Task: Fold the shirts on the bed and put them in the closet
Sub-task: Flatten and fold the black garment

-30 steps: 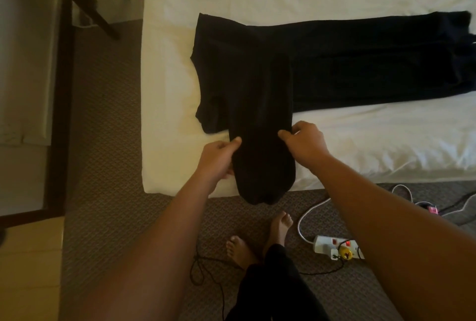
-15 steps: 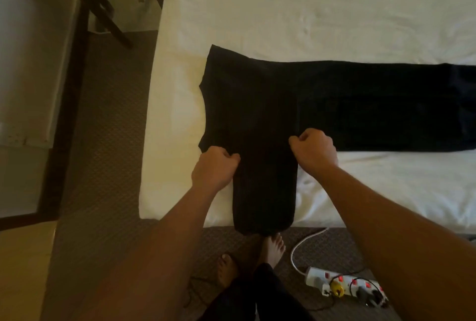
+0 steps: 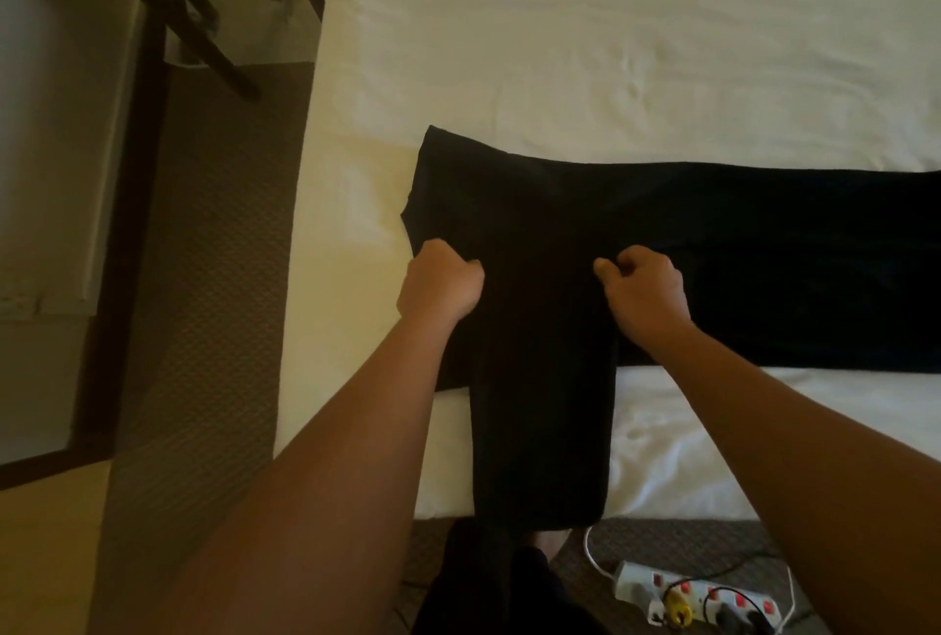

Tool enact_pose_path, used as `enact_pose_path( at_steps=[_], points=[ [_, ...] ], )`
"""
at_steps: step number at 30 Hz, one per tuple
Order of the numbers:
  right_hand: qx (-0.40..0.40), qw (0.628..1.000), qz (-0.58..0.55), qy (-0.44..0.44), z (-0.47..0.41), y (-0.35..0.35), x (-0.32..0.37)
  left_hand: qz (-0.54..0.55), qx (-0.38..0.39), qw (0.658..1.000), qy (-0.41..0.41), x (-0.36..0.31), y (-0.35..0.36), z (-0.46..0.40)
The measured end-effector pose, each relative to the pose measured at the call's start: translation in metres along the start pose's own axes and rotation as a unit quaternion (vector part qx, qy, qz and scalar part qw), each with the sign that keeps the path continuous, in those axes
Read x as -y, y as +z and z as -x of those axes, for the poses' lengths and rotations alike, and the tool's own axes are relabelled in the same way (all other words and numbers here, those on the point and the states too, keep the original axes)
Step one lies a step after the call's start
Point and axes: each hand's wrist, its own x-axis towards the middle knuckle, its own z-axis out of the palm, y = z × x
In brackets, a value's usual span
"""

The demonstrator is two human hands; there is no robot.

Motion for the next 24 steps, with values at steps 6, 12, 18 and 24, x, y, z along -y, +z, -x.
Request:
enact_pose_path(
  at_steps=[6,12,18,24],
  points=[
    [-0.045,0.998,0.052,-0.003,0.012,0.005,-0.011,0.06,0.057,0.996,-0.03,0.018,-0.014,0.016],
    [-0.117,0.965,0.114,-0.206,0.009,0.027,0.033,-0.005,0.155,0.987,-0.036,0.002,-0.041,-0.014],
    [0.041,0.934,0.245,-0.259,0.0,0.083,0.098,-0.047,-0.061,0.994,0.078,-0.007,-0.072,-0.07],
    [0.078,0.94,0.263,-0.204,-0.013,0.095,0.118,-0.102,0.027,0.98,0.169,-0.003,-0.071,-0.11]
  ],
)
